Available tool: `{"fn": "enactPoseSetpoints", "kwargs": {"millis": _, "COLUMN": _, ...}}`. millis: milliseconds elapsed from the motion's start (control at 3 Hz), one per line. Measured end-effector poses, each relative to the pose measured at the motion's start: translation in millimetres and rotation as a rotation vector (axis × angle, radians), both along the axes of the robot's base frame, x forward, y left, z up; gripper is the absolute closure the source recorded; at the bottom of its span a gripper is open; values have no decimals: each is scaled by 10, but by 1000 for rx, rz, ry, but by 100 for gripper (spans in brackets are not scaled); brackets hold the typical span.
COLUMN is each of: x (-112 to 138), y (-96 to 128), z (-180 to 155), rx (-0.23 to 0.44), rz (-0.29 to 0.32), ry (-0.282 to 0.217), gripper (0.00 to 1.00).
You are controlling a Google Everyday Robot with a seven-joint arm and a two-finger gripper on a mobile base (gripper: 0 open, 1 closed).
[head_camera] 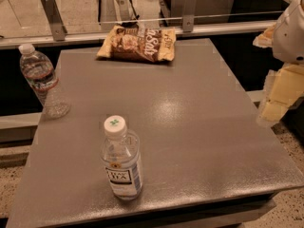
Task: Knock blue plastic bottle over
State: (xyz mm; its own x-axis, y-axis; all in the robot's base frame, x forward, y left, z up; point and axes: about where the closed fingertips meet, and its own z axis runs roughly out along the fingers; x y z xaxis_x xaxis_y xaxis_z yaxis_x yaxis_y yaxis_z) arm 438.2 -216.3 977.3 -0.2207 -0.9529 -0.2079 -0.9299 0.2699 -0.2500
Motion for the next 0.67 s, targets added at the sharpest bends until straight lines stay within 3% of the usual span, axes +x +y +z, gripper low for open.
{"fn": "enactPoseSetpoints", "kwargs": {"millis": 333, "x": 0, "y": 0, "z": 0, "rx": 0, "rz": 0, "ry": 0, "gripper": 0}}
{"fn": "enactPoseSetpoints", "kwargs": {"millis": 667, "x": 62, "y": 173, "z": -32, "rx": 68, "rz": 52, "ry": -7, "gripper": 0}}
